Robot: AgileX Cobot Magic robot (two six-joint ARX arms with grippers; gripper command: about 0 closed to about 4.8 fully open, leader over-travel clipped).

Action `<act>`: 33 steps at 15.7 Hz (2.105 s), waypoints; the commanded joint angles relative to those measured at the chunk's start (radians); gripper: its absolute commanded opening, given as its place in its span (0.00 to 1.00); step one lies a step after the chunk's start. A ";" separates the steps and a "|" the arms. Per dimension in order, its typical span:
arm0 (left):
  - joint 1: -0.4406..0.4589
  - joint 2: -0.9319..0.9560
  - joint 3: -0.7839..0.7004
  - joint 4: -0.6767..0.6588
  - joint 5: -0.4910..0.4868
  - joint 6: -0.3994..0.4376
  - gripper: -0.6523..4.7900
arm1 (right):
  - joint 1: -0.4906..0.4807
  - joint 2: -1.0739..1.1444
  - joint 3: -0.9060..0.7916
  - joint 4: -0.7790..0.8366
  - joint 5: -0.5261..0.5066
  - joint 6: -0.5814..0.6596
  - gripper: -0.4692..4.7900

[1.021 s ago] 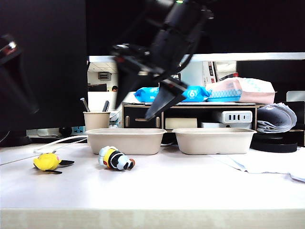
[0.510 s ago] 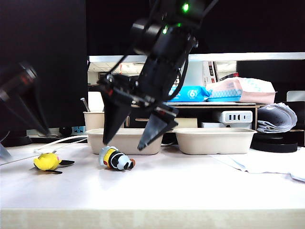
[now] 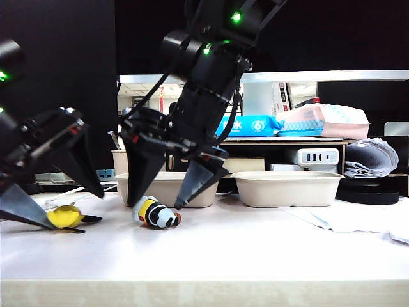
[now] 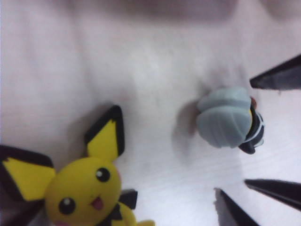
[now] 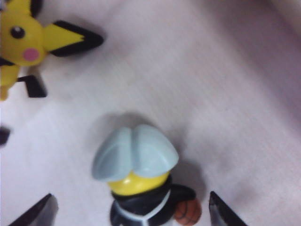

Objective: Put the dolls with similar sizes into the same paper box, while dolls with different sizes go into separate paper boxes.

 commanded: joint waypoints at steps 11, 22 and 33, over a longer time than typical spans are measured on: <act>-0.004 0.159 0.006 0.015 -0.004 0.008 0.78 | 0.005 0.060 0.002 0.040 0.053 -0.006 0.65; -0.004 0.158 0.060 -0.329 -0.260 0.241 0.80 | -0.002 0.060 0.002 0.001 0.053 -0.006 0.62; -0.148 0.158 0.091 -0.311 -0.306 0.180 0.56 | -0.001 0.060 0.002 0.013 0.068 -0.006 0.62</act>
